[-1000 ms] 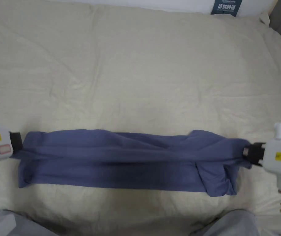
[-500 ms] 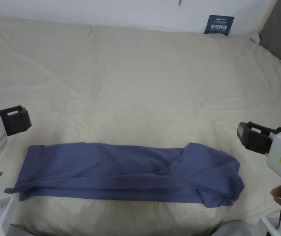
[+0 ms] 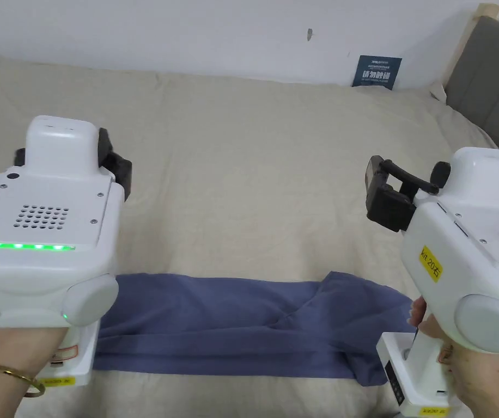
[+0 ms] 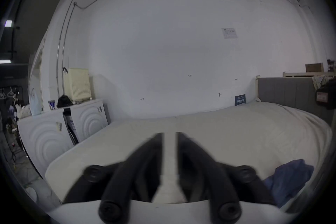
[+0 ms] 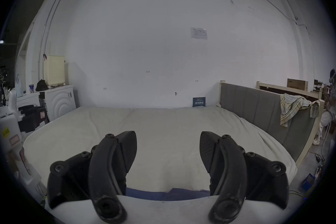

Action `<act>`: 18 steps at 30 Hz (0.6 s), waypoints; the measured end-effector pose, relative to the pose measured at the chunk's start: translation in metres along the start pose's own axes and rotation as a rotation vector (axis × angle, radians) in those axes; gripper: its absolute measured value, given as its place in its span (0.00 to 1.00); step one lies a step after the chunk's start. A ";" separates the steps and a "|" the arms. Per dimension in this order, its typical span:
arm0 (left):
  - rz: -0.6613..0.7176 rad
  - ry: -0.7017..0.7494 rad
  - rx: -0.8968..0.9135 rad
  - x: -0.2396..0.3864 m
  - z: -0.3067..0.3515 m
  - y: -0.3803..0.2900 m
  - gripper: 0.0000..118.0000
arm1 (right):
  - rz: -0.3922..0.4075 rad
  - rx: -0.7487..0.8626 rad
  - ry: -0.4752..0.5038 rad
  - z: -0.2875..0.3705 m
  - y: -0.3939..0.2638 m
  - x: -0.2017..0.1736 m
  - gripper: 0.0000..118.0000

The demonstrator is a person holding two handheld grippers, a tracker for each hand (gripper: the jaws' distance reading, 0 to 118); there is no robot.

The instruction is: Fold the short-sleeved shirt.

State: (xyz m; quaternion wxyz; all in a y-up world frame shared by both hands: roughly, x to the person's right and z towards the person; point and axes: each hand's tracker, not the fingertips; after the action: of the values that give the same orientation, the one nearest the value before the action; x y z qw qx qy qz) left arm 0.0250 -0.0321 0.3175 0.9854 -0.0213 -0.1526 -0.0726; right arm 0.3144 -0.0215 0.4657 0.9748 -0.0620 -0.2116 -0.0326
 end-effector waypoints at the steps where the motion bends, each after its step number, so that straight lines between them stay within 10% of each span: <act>1: 0.015 0.004 -0.007 0.001 0.000 -0.002 0.05 | 0.009 -0.006 0.012 0.000 0.002 -0.003 0.63; 4: 0.048 -0.033 -0.036 -0.001 -0.001 -0.007 0.02 | 0.095 0.002 0.029 0.004 0.001 -0.015 0.54; 7: 0.069 -0.042 -0.051 -0.003 -0.003 -0.011 0.01 | 0.125 0.006 0.028 0.004 -0.001 -0.023 0.00; 18: 0.225 -0.135 -0.195 -0.040 -0.016 -0.011 0.02 | 0.025 -0.039 0.014 -0.008 -0.003 -0.017 0.00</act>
State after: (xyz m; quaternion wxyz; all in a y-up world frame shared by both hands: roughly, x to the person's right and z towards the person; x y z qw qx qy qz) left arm -0.0100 -0.0387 0.2906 0.9680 -0.1388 -0.2076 0.0255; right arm 0.3018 -0.0249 0.4522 0.9753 -0.0833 -0.2033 -0.0251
